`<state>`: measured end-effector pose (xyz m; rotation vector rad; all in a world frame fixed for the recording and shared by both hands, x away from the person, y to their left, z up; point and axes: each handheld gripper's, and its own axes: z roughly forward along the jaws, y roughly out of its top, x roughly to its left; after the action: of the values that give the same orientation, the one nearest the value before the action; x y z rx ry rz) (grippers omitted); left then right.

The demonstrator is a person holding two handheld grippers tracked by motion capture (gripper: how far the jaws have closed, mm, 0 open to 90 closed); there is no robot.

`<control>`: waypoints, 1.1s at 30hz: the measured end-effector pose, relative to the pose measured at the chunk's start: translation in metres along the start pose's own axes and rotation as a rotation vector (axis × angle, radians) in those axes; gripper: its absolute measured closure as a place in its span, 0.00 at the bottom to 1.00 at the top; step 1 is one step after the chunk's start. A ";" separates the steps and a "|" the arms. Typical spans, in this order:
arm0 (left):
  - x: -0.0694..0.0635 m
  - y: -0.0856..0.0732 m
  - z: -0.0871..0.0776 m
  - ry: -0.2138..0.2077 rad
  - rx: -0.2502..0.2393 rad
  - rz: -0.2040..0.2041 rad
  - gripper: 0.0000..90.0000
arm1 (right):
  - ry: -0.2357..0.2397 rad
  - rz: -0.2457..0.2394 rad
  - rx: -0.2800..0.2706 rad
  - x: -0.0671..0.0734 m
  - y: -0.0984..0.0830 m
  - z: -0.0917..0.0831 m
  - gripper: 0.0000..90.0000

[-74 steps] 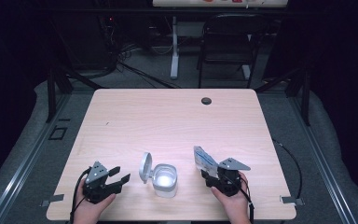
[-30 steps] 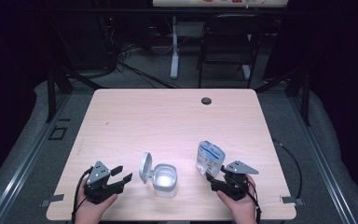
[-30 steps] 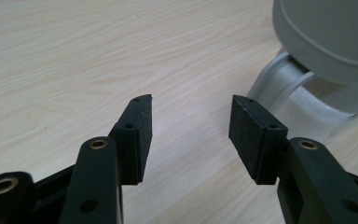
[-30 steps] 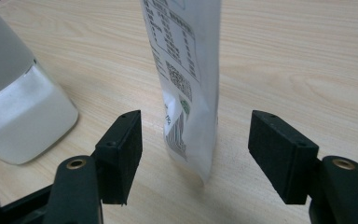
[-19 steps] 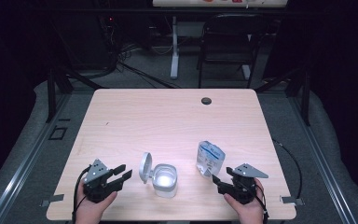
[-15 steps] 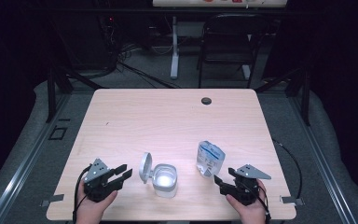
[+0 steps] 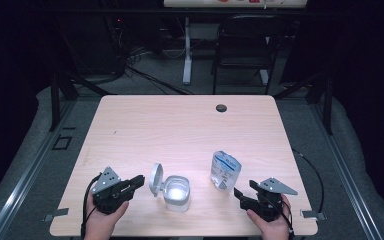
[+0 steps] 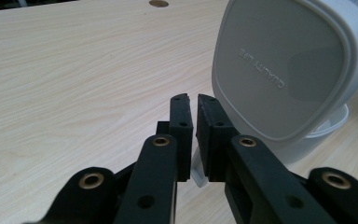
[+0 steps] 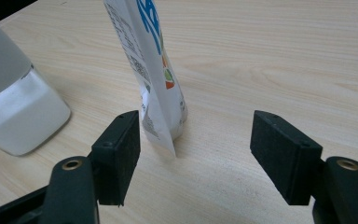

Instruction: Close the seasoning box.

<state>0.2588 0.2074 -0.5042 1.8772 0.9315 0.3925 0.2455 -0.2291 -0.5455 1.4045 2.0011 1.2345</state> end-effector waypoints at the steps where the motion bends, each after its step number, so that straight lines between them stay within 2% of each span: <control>1: 0.000 0.000 0.000 -0.002 -0.001 -0.002 0.95 | -0.002 0.000 -0.001 0.000 0.000 0.000 0.37; 6: 0.000 0.000 0.001 -0.016 -0.006 -0.010 1.00 | -0.007 -0.004 -0.006 0.000 -0.001 0.000 0.36; 11: -0.004 0.001 0.002 -0.039 -0.001 -0.001 1.00 | -0.004 -0.001 -0.009 0.001 -0.002 0.002 0.36; 14: -0.006 0.003 0.003 -0.048 -0.006 0.005 1.00 | -0.005 -0.017 0.003 0.003 -0.003 0.003 0.36; 28: -0.014 0.010 0.005 -0.056 -0.010 0.023 1.00 | -0.010 -0.010 -0.025 0.003 -0.003 0.000 0.36; 33: -0.014 0.010 0.006 -0.059 -0.013 0.021 1.00 | -0.009 -0.017 -0.016 0.003 -0.003 0.001 0.36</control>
<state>0.2573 0.1906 -0.4960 1.8784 0.8684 0.3534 0.2431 -0.2262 -0.5480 1.3800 1.9886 1.2320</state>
